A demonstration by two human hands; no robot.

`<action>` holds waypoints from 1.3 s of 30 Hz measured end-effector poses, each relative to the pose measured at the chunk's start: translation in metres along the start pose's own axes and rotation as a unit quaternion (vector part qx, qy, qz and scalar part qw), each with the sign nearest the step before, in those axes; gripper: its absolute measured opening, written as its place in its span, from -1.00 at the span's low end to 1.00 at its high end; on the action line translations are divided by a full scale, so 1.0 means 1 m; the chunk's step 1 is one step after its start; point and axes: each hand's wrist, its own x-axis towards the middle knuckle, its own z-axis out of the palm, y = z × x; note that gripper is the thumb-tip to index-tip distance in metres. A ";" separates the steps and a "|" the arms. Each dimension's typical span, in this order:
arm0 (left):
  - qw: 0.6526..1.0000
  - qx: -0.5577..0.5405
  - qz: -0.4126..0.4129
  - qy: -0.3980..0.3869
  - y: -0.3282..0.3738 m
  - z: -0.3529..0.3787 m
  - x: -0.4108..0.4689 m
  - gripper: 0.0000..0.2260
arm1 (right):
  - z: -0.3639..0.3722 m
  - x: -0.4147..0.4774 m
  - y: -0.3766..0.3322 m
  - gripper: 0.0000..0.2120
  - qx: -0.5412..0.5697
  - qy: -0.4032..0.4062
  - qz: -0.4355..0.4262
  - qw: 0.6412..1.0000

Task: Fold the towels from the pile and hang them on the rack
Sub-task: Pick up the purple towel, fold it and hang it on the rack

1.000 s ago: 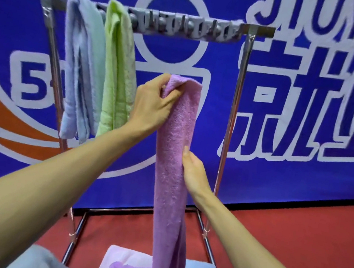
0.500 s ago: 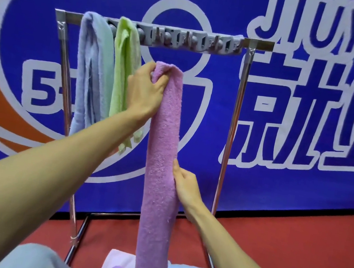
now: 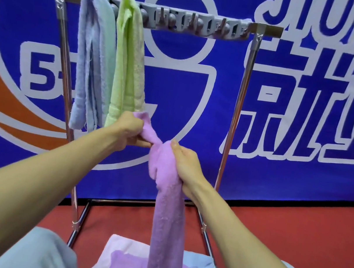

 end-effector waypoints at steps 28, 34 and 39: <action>0.990 -0.068 0.122 0.019 -0.025 0.033 -0.034 -0.83 | -0.045 0.017 -0.063 -0.84 0.161 0.080 0.015 0.984; 0.960 0.108 0.256 -0.030 0.008 0.019 -0.016 -0.82 | -0.064 0.017 -0.054 -0.46 -0.265 0.217 -0.031 0.939; 0.903 0.252 0.325 -0.122 0.040 0.015 -0.017 -0.72 | -0.058 0.018 -0.070 -0.61 -0.184 0.106 -0.153 0.965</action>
